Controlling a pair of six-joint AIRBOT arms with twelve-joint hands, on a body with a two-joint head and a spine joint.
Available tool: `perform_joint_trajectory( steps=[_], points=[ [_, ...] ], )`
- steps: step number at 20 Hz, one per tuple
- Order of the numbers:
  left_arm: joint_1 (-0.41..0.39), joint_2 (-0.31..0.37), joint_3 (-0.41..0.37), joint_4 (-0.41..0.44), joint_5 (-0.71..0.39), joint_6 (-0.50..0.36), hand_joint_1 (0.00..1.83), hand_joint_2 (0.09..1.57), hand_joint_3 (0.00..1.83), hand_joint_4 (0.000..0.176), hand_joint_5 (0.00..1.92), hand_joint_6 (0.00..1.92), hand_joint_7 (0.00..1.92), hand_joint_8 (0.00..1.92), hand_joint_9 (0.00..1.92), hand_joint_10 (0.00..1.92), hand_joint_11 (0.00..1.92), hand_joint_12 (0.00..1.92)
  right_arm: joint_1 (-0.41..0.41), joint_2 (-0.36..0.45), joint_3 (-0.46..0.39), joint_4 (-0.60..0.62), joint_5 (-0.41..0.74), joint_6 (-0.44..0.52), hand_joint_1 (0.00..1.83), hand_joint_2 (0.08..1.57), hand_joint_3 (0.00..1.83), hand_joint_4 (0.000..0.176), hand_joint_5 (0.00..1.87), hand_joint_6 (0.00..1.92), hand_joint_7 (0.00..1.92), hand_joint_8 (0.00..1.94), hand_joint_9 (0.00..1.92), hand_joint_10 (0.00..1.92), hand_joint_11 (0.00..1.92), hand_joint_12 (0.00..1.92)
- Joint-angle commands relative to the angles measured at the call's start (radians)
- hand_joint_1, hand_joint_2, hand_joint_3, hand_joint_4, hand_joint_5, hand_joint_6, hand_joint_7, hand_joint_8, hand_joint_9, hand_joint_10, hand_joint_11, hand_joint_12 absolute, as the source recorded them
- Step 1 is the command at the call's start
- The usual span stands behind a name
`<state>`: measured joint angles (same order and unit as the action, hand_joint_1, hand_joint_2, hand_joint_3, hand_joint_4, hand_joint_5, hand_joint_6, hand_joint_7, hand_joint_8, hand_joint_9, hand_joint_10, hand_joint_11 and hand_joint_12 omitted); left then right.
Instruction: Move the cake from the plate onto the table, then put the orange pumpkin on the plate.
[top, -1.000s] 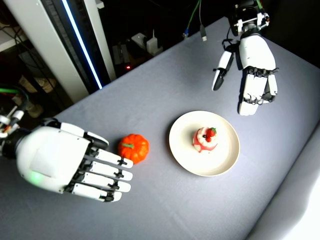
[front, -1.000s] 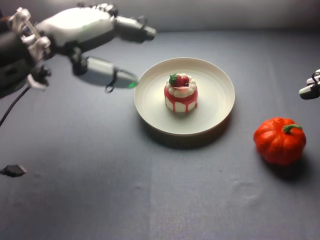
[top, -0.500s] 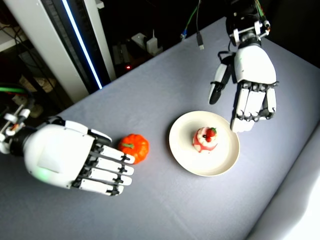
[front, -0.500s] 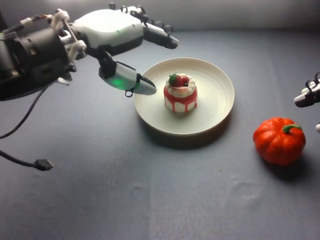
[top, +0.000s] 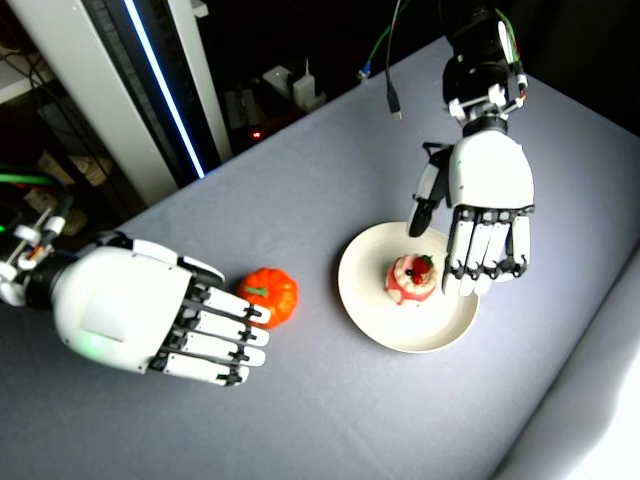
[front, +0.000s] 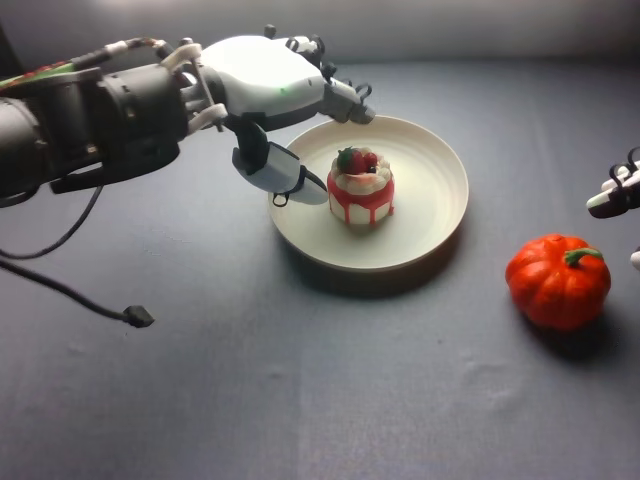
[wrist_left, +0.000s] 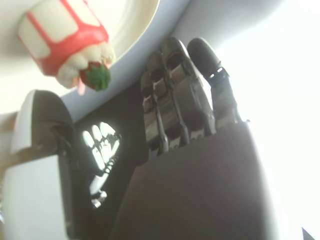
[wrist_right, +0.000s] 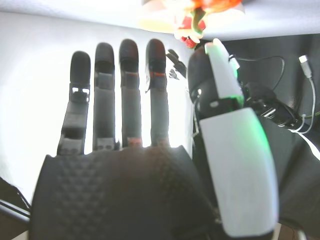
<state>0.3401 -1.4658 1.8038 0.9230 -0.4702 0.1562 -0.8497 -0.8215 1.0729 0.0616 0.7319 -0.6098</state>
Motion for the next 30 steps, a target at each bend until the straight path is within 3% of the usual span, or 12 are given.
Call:
perform_joint_trajectory(
  steps=[1,4,7,11,15,16,19,20,21,23,26,30],
  points=[
    [-0.015,-0.004,0.008,-0.017,-0.052,0.001,0.78,1.02,0.0,0.0,0.55,0.01,0.65,0.01,0.64,0.03,0.1,1.3,0.016,0.005,0.005,0.014,0.105,0.006,0.78,1.22,0.0,0.0,0.7,0.0,0.61,0.0,0.51,0.0,0.11,1.07],
    [-0.008,-0.046,0.051,-0.006,-0.041,0.001,0.82,1.01,0.0,0.0,0.56,0.01,0.66,0.01,0.61,0.01,0.08,1.28,0.016,0.005,0.006,0.008,0.1,0.008,0.8,1.22,0.0,0.0,0.7,0.0,0.61,0.0,0.51,0.0,0.1,1.05],
    [-0.001,-0.067,0.074,-0.022,-0.049,0.001,0.83,0.99,0.0,0.0,0.57,0.0,0.66,0.0,0.65,0.01,0.25,1.3,0.016,0.005,0.006,0.007,0.1,0.008,0.8,1.22,0.0,0.0,0.7,0.0,0.6,0.0,0.51,0.0,0.1,1.03],
    [0.01,-0.084,0.095,-0.103,-0.084,0.001,0.81,0.95,0.0,0.0,0.52,0.0,0.51,0.0,0.48,0.0,0.0,1.34,0.016,0.005,0.007,0.005,0.1,0.011,0.8,1.21,0.0,0.0,0.69,0.0,0.6,0.0,0.51,0.0,0.13,0.97],
    [0.027,-0.085,0.097,-0.11,-0.102,0.001,0.86,0.93,0.0,0.0,0.32,0.0,0.43,0.0,0.35,0.0,0.0,1.08,0.016,0.005,0.007,0.004,0.1,0.014,0.78,1.21,0.0,0.0,0.71,0.0,0.6,0.0,0.51,0.01,0.1,1.05],
    [0.029,-0.085,0.096,-0.11,-0.109,0.001,0.85,0.93,0.0,0.004,0.29,0.0,0.37,0.0,0.3,0.0,0.0,1.06,0.016,0.005,0.007,0.005,0.1,0.014,0.78,1.21,0.0,0.0,0.72,0.0,0.61,0.01,0.51,0.01,0.09,1.05],
    [0.03,-0.084,0.096,-0.11,-0.101,0.001,0.76,0.85,0.0,0.07,0.08,0.0,0.17,0.0,0.19,0.0,0.0,1.07,0.016,0.005,0.007,0.005,0.101,0.017,0.8,1.2,0.0,0.0,0.73,0.01,0.62,0.0,0.51,0.0,0.1,1.07],
    [0.031,-0.086,0.099,-0.119,-0.099,0.001,0.8,0.85,0.0,0.053,0.08,0.0,0.18,0.0,0.16,0.0,0.0,0.97,0.016,0.005,0.007,0.005,0.102,0.017,0.81,1.19,0.0,0.0,0.73,0.0,0.62,0.0,0.51,0.0,0.1,1.06],
    [0.034,-0.088,0.103,-0.133,-0.097,0.001,0.8,0.85,0.0,0.054,0.1,0.0,0.18,0.0,0.15,0.0,0.0,0.87,0.016,0.005,0.006,0.005,0.102,0.017,0.83,1.17,0.0,0.0,0.73,0.0,0.62,0.0,0.51,0.0,0.09,1.03],
    [0.043,-0.102,0.12,-0.141,-0.093,0.001,0.86,0.88,0.01,0.048,0.12,0.0,0.18,0.0,0.17,0.0,0.0,0.88,0.016,0.005,0.006,0.005,0.102,0.017,0.86,1.16,0.0,0.0,0.71,0.0,0.61,0.0,0.51,0.0,0.1,0.96],
    [0.055,-0.116,0.135,-0.175,-0.098,0.001,0.89,0.93,0.01,0.0,0.19,0.01,0.34,0.02,0.29,0.03,0.0,1.08,0.016,0.005,0.006,0.006,0.103,0.017,0.94,1.15,0.0,0.0,0.71,0.0,0.6,0.0,0.5,0.0,0.1,0.99],
    [0.071,-0.116,0.139,-0.293,-0.126,0.001,0.93,0.88,0.0,0.0,0.29,0.01,0.45,0.0,0.34,0.02,0.0,1.03,0.016,0.005,0.006,0.006,0.104,0.018,0.96,1.13,0.0,0.0,0.69,0.0,0.6,0.0,0.53,0.01,0.15,1.0]
  ],
)
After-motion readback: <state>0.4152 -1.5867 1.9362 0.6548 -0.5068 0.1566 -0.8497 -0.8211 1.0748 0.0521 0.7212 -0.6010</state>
